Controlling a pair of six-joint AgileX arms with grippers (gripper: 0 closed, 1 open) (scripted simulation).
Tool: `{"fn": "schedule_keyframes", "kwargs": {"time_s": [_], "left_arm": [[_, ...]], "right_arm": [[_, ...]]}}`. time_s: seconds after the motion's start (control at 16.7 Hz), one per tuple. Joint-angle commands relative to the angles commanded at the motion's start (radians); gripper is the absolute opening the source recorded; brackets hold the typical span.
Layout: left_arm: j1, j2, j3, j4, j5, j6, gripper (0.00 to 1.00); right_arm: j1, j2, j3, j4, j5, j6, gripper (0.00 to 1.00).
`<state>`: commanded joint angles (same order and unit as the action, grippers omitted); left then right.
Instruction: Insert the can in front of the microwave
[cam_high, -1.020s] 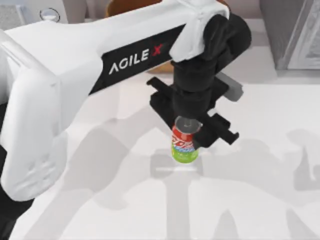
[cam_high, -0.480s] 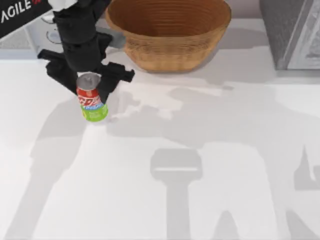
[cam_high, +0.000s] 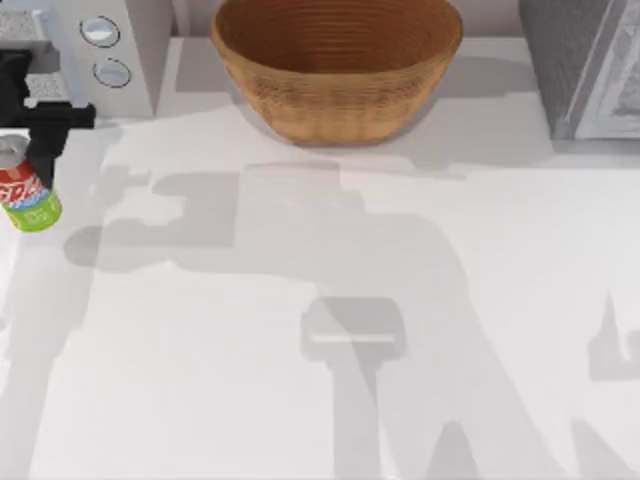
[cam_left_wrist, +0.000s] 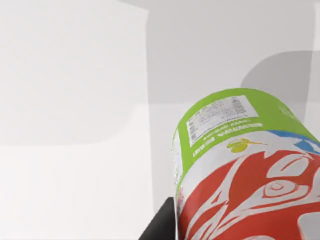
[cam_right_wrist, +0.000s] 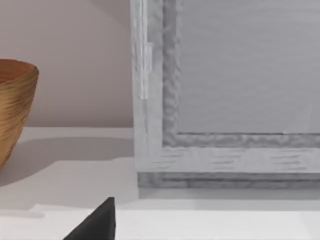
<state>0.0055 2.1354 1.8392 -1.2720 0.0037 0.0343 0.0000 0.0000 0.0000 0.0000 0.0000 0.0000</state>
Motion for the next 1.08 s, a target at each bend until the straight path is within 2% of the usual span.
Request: {"fn": "schedule_keyframes", "kwargs": {"time_s": [0.72, 1.08], "left_arm": [[0.000, 0.003, -0.028, 0.030, 0.000, 0.000, 0.00], [0.000, 0.003, -0.028, 0.030, 0.000, 0.000, 0.45]], "right_arm": [[0.000, 0.000, 0.000, 0.000, 0.000, 0.000, 1.00], [0.000, 0.000, 0.000, 0.000, 0.000, 0.000, 1.00]]}}
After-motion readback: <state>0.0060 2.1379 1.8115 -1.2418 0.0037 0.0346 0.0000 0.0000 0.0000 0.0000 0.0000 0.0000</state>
